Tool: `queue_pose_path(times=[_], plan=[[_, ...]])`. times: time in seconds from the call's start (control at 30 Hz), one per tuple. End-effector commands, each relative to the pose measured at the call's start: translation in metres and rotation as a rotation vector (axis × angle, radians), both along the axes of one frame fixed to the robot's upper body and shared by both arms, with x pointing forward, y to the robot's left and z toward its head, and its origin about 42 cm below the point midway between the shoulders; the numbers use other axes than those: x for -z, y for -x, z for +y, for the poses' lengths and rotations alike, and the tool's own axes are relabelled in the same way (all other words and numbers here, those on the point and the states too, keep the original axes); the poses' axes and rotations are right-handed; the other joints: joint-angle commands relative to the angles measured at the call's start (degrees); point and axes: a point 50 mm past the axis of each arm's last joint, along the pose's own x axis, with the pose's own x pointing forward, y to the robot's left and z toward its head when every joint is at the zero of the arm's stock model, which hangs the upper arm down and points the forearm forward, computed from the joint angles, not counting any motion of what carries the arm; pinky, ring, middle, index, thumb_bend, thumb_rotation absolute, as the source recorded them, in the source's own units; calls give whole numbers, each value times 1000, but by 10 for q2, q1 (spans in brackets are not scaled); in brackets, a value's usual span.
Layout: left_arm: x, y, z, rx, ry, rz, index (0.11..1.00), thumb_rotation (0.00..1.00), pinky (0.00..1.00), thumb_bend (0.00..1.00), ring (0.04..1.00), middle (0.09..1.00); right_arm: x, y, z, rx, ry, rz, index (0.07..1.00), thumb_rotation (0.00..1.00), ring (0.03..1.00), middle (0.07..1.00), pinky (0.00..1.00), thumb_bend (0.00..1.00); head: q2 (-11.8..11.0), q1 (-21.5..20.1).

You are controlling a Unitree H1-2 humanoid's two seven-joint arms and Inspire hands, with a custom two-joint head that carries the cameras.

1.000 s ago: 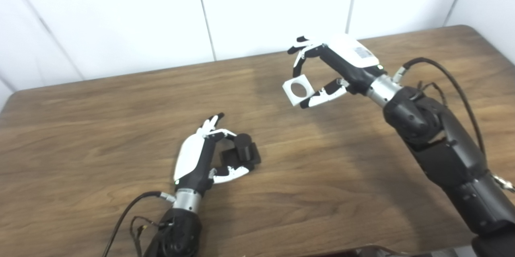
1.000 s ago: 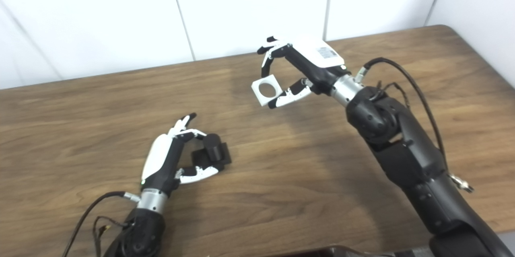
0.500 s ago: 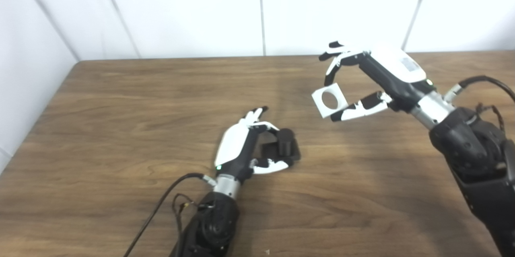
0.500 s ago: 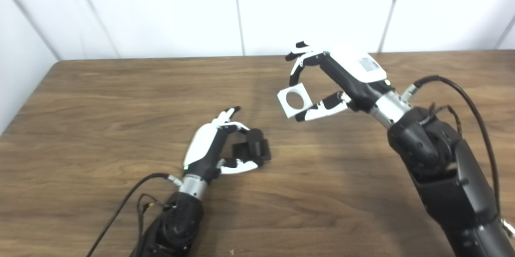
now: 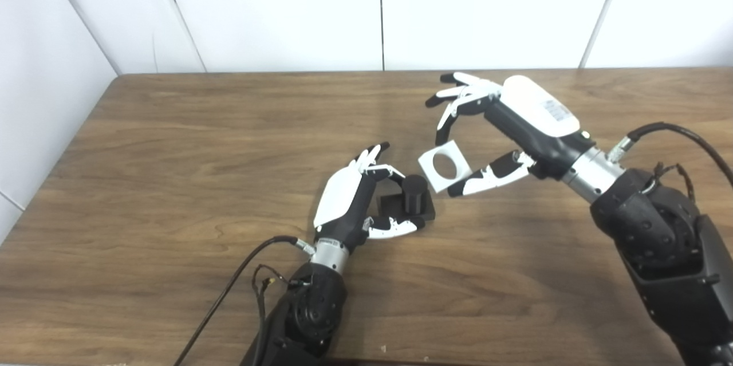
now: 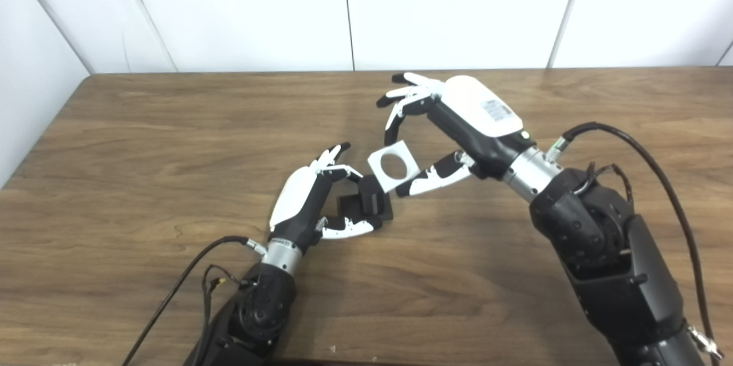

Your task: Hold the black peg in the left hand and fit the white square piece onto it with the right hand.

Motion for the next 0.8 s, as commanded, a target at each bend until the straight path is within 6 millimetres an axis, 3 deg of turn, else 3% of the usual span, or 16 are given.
queue_pose_path(times=[0.0, 0.3, 0.77], plan=[[15, 3, 0, 8, -48, 59, 490, 89, 1000, 515, 1000, 979, -14, 3, 8, -25, -17, -53, 481, 144, 908, 800, 993, 514, 1, -1], [16, 2, 0, 8, -61, 59, 490, 90, 1000, 515, 1000, 979, 11, -7, 19, -8, -28, 8, 481, 142, 916, 797, 1000, 515, -2, 1], [18, 0, -2, 13, -58, 54, 490, 90, 1000, 515, 1000, 976, 16, -30, 30, 27, -71, 9, 481, 142, 920, 803, 1000, 515, -11, 4]])
